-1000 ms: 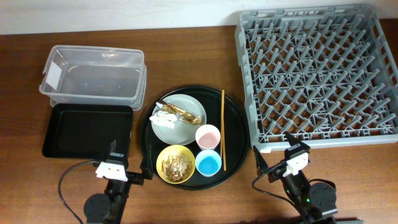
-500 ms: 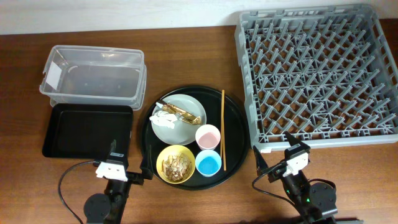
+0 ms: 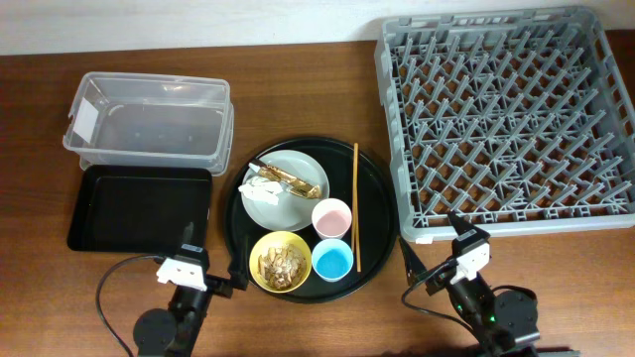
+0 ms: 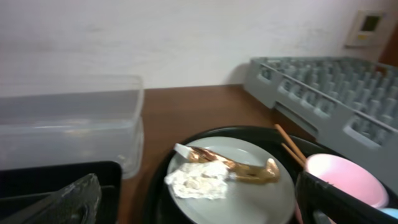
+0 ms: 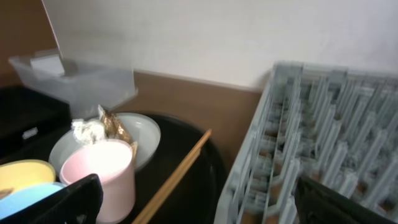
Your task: Sort waste into correct bins and load items into the dishwasher rack
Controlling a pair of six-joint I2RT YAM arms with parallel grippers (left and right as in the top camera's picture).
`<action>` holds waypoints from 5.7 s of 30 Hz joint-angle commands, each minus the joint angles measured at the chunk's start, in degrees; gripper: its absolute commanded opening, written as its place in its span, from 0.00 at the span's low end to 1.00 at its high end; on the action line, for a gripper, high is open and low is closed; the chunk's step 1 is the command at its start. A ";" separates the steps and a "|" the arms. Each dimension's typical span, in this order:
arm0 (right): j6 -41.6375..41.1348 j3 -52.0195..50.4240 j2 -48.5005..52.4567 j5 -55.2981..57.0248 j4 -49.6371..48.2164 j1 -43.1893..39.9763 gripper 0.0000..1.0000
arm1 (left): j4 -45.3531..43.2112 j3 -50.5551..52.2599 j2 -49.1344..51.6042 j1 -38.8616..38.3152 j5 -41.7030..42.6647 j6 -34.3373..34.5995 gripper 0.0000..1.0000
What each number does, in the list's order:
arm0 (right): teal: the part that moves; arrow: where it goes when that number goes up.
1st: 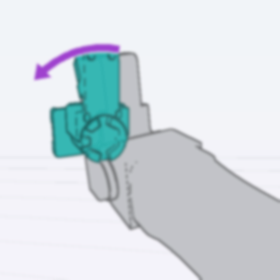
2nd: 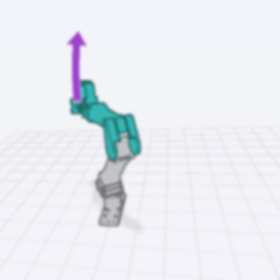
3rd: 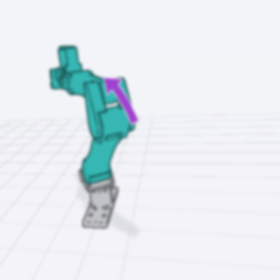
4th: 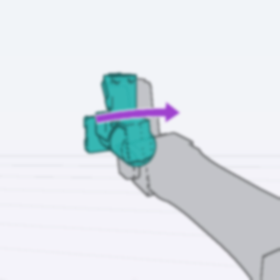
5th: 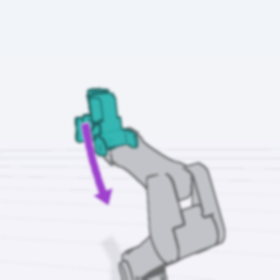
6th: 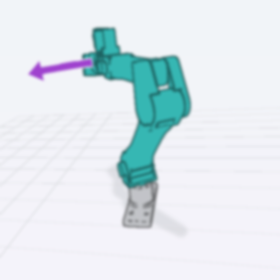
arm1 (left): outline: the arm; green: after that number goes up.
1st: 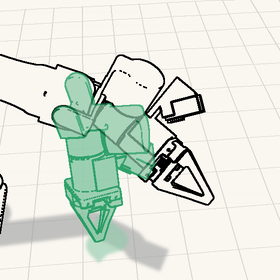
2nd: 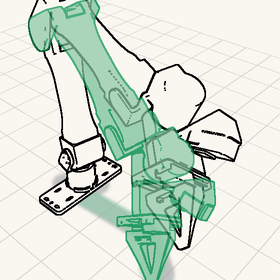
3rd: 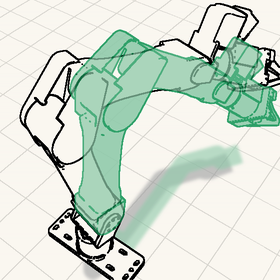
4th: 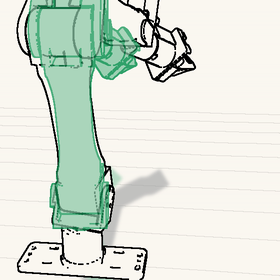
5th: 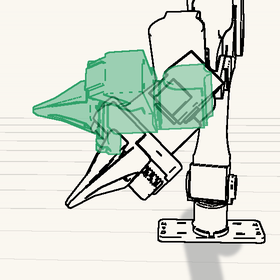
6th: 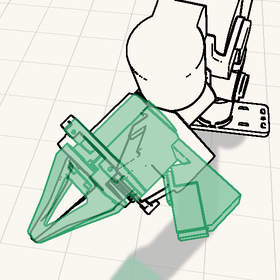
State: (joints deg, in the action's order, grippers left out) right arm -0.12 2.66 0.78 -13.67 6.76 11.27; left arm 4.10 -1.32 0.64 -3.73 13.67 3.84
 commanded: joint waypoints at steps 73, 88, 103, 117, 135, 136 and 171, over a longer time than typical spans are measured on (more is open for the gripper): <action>-15.23 71.73 87.30 10.99 50.90 -12.00 0.54 | 69.16 -92.48 98.53 1.09 31.45 -8.26 0.99; -18.40 81.20 64.85 -2.40 57.35 -12.04 0.99 | 56.41 -73.24 98.77 -34.25 -4.28 0.04 0.45; 4.37 81.15 67.25 -33.73 61.42 -10.56 1.00 | 52.98 -87.01 93.42 -6.71 58.77 -2.60 0.00; -2.08 81.15 75.80 -49.07 32.41 8.31 0.67 | 53.35 -87.01 93.42 -3.98 76.37 -2.58 0.00; -16.94 81.15 79.52 14.82 60.24 -34.12 0.48 | 58.31 -87.01 93.42 -4.00 28.44 -2.60 0.99; -16.94 81.15 82.23 14.82 58.53 -33.05 0.48 | 58.34 -87.01 93.42 -4.00 28.46 -2.58 0.99; -13.68 84.98 69.88 -9.73 66.82 -28.15 0.99 | 65.81 -81.18 83.56 -8.24 4.46 4.35 0.00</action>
State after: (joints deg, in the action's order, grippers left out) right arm -14.37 87.53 70.57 -22.65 73.52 -16.99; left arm 68.79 -82.28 85.21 -23.42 6.39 17.02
